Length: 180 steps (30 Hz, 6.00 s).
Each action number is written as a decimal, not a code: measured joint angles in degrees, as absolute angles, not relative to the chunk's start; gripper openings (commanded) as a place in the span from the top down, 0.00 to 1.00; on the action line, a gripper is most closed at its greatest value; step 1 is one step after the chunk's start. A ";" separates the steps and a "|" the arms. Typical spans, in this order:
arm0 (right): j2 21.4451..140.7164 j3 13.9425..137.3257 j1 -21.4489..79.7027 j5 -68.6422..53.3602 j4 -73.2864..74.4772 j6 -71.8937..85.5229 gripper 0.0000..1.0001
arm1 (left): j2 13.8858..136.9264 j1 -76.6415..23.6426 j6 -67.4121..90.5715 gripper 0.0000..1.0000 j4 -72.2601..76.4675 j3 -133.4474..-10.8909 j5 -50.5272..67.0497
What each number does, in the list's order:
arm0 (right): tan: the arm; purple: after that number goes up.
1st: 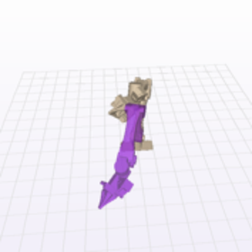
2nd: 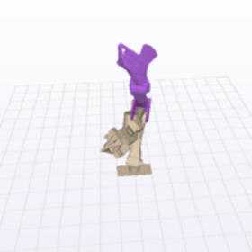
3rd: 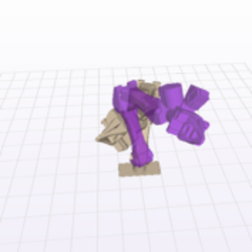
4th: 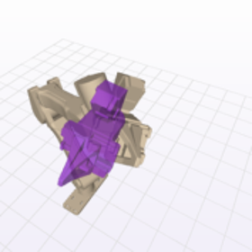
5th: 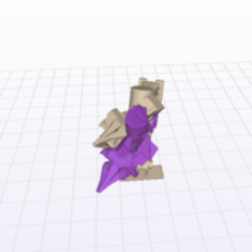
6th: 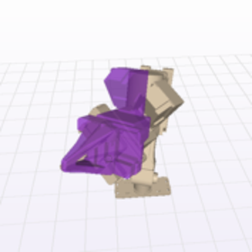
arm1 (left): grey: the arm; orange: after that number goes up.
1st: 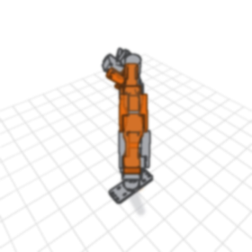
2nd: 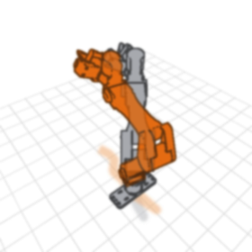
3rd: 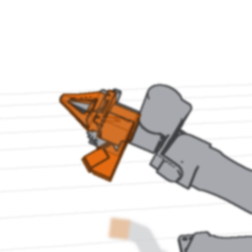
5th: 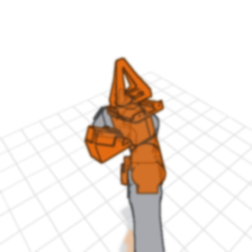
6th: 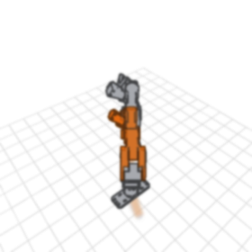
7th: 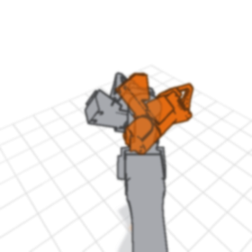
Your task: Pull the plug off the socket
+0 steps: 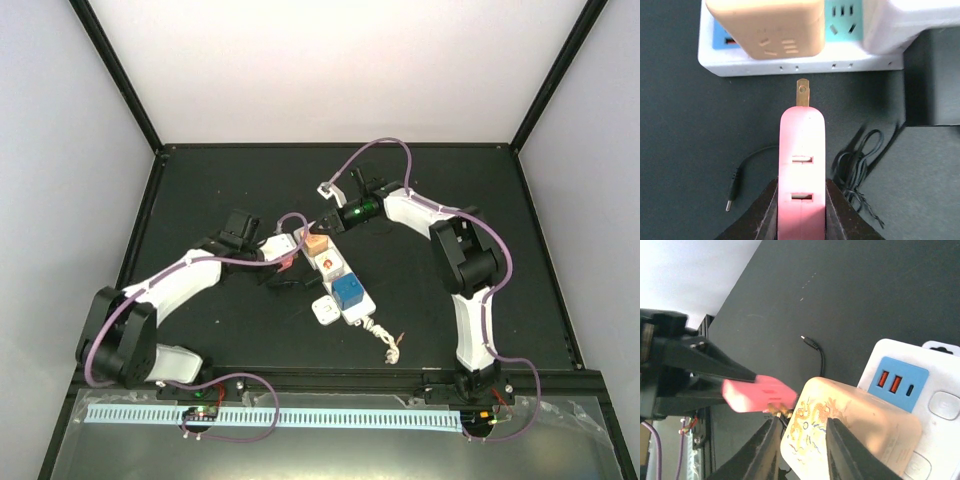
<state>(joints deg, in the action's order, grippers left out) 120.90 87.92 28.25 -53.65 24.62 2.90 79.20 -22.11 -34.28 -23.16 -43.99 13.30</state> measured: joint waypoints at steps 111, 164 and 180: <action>82.70 88.03 42.81 -45.52 44.60 -14.22 0.18 | 54.78 -20.95 -25.23 0.89 -47.90 -63.64 59.59; 83.42 86.61 48.14 -34.63 42.87 -15.97 0.08 | 53.98 -19.57 -22.98 0.88 -45.15 -62.39 55.00; 78.87 82.43 45.80 -33.54 42.19 -15.38 0.01 | 64.29 -3.86 -33.50 0.86 -45.10 -62.35 30.37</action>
